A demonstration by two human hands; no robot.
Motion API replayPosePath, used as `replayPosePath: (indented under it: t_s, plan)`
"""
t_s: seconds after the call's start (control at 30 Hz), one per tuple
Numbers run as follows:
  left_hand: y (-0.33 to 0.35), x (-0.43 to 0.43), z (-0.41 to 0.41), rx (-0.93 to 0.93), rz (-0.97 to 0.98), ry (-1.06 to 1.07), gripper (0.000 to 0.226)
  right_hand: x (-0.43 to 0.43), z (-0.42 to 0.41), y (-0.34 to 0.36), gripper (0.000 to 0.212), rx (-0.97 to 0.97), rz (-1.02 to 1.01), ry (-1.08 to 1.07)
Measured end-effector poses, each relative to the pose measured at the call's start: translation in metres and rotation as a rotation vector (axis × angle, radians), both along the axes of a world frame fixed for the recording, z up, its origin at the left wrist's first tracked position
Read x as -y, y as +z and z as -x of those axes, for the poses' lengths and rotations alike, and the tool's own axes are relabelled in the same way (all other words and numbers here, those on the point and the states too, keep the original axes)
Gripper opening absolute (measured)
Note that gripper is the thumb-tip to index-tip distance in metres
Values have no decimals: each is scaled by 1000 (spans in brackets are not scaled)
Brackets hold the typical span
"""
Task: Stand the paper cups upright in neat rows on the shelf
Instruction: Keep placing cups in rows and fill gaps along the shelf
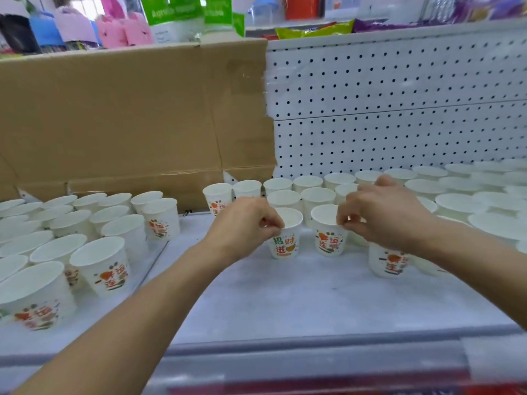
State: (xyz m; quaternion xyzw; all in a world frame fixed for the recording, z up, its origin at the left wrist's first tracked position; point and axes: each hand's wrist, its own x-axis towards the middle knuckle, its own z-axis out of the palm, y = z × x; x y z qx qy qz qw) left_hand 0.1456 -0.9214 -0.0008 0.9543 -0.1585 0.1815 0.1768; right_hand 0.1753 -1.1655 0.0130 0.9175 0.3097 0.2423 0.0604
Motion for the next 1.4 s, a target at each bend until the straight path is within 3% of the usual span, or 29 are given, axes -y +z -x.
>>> replayPosePath:
  t_s: [0.47, 0.63, 0.77, 0.97, 1.23, 1.4]
  plan:
    - [7, 20, -4, -47, -95, 39, 9, 9, -10, -1, 15, -13, 9, 10]
    - [5, 21, 9, -14, -63, 90, 30, 8, 1, -4, 33, -42, -117, 51]
    - [-12, 17, 49, 47, 74, 128, 46, -10, 22, -14, 38, -60, -279, 179]
    - [-50, -22, 130, 119, 259, 239, 42, -69, 58, -32, 30, -205, -497, 416]
    - [-43, -138, 184, 334, 241, 645, 44, -193, 83, -43, 45, -536, -466, 556]
    - [-37, -203, 200, 275, 256, 759, 39, -269, 80, -44, 44, -479, -498, 504]
